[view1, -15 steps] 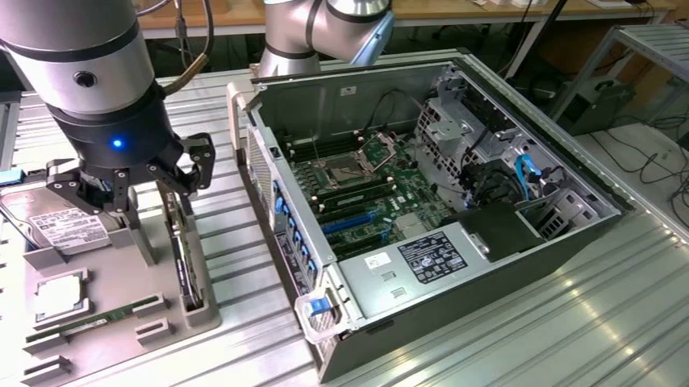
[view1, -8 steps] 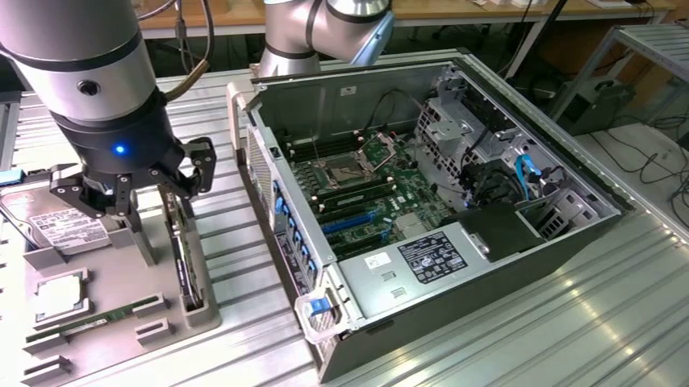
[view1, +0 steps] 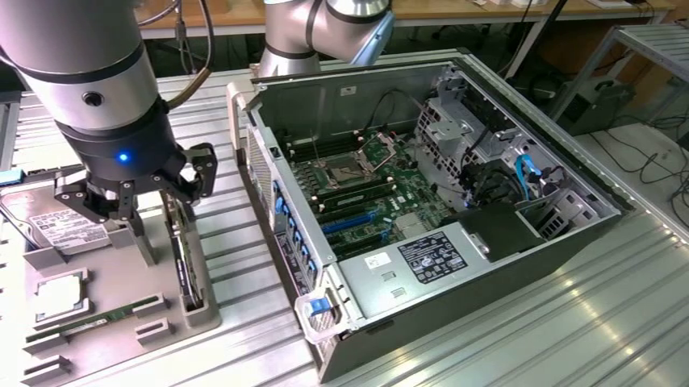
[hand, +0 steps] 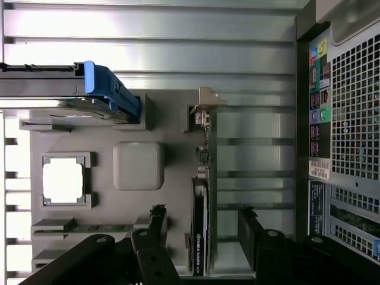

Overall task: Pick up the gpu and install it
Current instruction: 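Pick up the gpu and move the gpu toward the slot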

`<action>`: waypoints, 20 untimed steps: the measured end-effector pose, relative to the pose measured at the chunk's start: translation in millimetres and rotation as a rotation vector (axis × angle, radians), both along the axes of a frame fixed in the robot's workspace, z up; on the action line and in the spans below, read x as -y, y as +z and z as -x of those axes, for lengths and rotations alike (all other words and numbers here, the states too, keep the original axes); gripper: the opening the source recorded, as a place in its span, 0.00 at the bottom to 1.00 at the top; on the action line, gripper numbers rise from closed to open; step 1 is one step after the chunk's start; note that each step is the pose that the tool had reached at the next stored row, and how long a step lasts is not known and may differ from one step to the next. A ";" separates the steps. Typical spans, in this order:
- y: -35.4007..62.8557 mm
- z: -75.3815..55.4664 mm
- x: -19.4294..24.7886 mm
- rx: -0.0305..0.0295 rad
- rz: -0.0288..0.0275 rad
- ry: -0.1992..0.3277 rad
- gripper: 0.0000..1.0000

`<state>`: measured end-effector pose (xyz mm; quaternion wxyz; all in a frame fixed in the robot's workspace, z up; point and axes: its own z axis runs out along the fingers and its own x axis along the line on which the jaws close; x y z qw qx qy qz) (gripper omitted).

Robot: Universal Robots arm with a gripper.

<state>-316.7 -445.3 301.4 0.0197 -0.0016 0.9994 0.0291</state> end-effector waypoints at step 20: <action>-20.5 0.0 1.8 0.0073 -0.0026 0.001 0.60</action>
